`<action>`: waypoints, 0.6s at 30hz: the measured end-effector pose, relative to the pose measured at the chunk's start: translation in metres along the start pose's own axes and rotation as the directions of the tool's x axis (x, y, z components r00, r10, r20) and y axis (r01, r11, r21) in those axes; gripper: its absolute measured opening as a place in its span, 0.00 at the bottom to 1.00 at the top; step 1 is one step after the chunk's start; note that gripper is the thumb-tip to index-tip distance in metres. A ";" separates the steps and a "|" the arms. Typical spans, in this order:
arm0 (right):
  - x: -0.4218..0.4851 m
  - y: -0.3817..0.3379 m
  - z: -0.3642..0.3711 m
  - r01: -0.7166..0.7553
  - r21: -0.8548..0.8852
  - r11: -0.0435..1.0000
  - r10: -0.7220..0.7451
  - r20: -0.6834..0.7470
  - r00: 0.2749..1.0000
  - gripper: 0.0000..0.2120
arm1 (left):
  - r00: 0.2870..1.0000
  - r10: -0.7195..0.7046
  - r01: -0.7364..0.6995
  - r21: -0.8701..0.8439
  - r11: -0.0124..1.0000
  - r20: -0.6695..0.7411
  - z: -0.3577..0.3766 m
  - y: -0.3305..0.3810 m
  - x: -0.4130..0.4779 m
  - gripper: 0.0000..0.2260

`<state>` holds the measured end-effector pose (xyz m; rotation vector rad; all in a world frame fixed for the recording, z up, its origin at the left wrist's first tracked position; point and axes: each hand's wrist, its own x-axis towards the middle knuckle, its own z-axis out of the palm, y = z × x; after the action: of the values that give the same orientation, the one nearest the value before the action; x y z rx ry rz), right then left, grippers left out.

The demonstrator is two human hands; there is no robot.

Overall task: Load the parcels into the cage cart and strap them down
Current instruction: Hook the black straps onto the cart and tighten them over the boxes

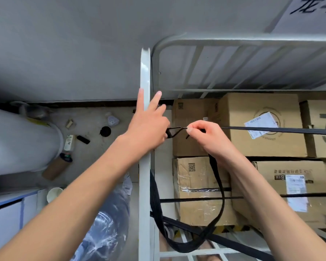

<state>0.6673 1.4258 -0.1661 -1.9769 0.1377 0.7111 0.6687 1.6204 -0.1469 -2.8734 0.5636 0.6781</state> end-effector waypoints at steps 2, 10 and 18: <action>-0.003 0.004 -0.007 0.023 -0.015 1.000 -0.023 0.022 1.000 0.06 | 0.997 -0.068 0.056 -0.210 0.976 -0.048 -0.012 -0.002 0.007 0.08; -0.012 0.007 -0.018 0.096 0.111 0.989 -0.092 -0.041 0.995 0.12 | 0.968 -0.225 0.024 -0.858 0.513 -0.107 -0.051 0.052 0.041 0.07; -0.029 0.021 -0.072 0.120 0.184 0.976 -0.084 -0.196 0.977 0.19 | 1.000 -0.020 -0.004 -0.878 0.479 -0.015 -0.052 0.081 0.035 0.19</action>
<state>0.6657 1.3492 -0.1431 -1.8451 0.2092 0.4268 0.6876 1.5233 -0.1205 -3.8301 0.1893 1.2391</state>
